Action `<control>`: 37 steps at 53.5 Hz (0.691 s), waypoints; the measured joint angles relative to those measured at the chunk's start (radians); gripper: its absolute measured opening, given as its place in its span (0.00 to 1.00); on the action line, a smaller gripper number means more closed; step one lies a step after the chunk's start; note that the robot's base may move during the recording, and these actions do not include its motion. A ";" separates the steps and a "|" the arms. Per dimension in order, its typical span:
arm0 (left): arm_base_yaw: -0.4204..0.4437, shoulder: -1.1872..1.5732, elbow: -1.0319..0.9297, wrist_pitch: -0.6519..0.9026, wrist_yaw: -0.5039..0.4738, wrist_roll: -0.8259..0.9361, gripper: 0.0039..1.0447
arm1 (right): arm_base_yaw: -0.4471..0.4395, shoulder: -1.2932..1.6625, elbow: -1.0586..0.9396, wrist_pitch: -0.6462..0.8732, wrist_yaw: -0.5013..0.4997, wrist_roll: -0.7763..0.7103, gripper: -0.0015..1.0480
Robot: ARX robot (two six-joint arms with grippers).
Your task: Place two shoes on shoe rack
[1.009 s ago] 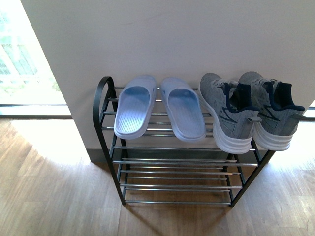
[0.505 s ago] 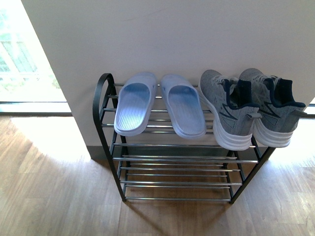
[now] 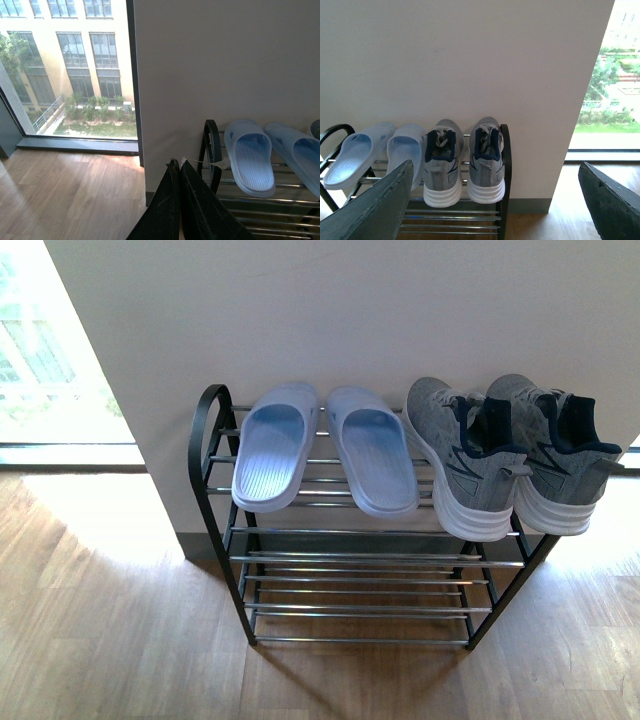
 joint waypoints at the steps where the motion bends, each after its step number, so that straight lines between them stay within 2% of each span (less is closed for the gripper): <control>1: 0.000 -0.014 0.000 -0.013 0.000 0.000 0.01 | 0.000 0.000 0.000 0.000 0.000 0.000 0.91; 22: 0.000 -0.286 -0.001 -0.264 -0.001 0.000 0.01 | 0.000 0.000 0.000 0.000 0.000 0.000 0.91; 37: 0.000 -0.396 -0.001 -0.373 -0.001 0.000 0.01 | 0.000 0.000 0.000 0.000 0.000 0.000 0.91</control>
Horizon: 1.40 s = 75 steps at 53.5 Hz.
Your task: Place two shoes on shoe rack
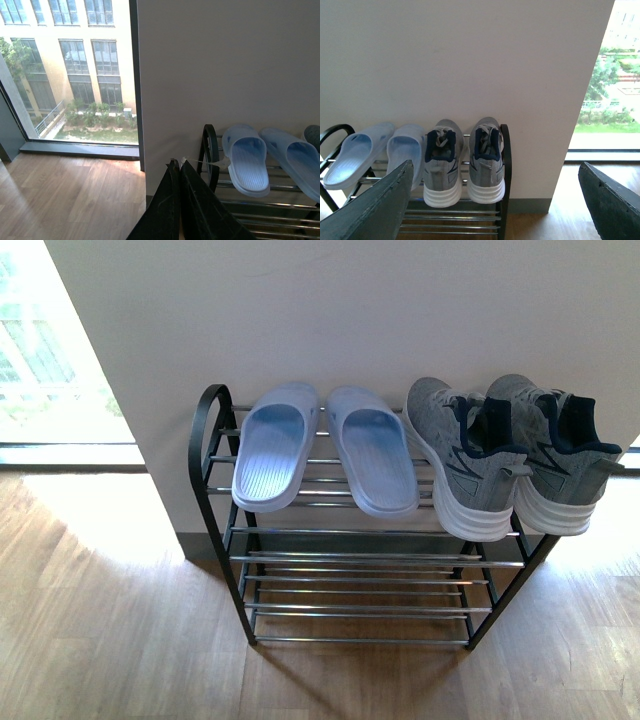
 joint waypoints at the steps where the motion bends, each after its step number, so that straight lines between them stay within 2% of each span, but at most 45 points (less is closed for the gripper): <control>1: 0.000 -0.007 0.000 -0.006 0.000 0.000 0.01 | 0.000 0.000 0.000 0.000 0.000 0.000 0.91; 17: 0.000 -0.106 0.000 -0.106 0.000 0.000 0.01 | 0.000 0.000 0.000 0.000 0.000 0.000 0.91; 23: 0.000 -0.240 0.000 -0.267 0.000 0.000 0.01 | 0.000 0.000 0.000 0.000 0.000 0.000 0.91; 34: 0.000 -0.261 0.000 -0.278 0.000 0.000 0.01 | 0.000 0.000 0.000 0.000 0.000 0.000 0.91; 42: 0.000 -0.261 0.000 -0.278 0.000 0.000 0.26 | 0.000 0.000 0.000 0.000 0.000 0.000 0.91; 53: 0.000 -0.261 0.000 -0.278 0.000 0.000 0.55 | 0.000 0.000 0.000 0.000 0.000 0.000 0.91; 56: 0.000 -0.261 0.000 -0.278 0.000 0.000 0.69 | 0.000 0.000 0.000 0.000 0.000 0.000 0.91; 62: 0.000 -0.261 0.000 -0.278 0.000 0.000 0.89 | 0.000 0.000 0.000 0.000 0.000 0.000 0.91; 64: 0.000 -0.261 0.000 -0.278 0.000 0.001 0.93 | 0.000 0.000 0.000 0.000 0.000 0.000 0.91; 75: 0.000 -0.262 0.000 -0.278 0.000 0.000 0.91 | 0.000 0.000 0.000 0.000 0.001 0.000 0.91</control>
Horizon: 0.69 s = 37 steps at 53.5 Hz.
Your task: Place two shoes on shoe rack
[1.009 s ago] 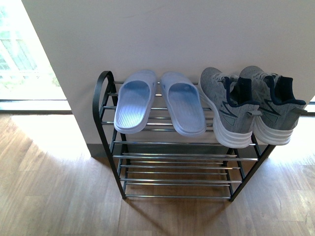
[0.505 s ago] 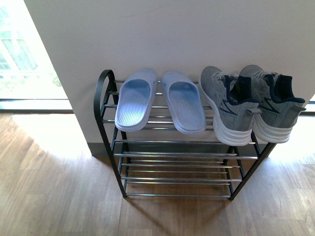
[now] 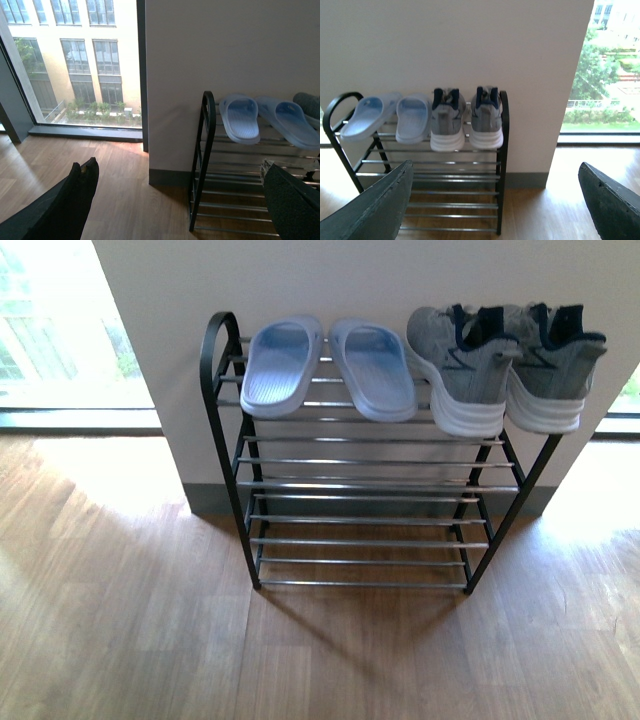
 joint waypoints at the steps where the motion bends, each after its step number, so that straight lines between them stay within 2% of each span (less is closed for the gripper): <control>1: 0.000 0.000 0.000 0.000 0.000 0.000 0.91 | 0.000 0.000 0.000 0.000 0.000 0.000 0.91; 37: 0.000 0.000 0.000 0.000 0.000 0.000 0.91 | 0.000 0.000 0.000 0.000 -0.003 0.000 0.91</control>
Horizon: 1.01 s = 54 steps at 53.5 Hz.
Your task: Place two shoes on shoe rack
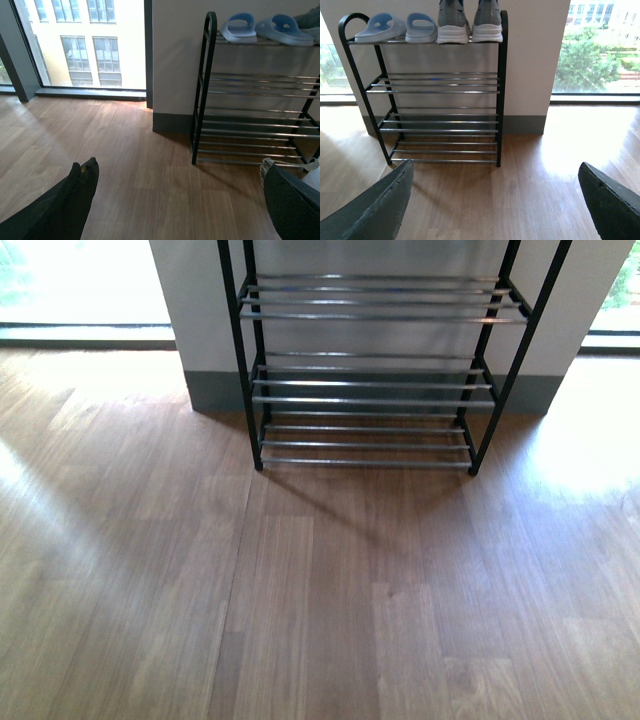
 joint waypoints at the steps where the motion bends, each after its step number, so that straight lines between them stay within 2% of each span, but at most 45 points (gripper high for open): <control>1: 0.000 0.000 0.000 0.000 0.000 0.000 0.91 | 0.000 0.000 0.000 0.000 0.000 0.000 0.91; 54: 0.000 0.000 0.000 0.000 0.000 0.000 0.91 | 0.000 0.000 0.000 0.000 0.000 0.000 0.91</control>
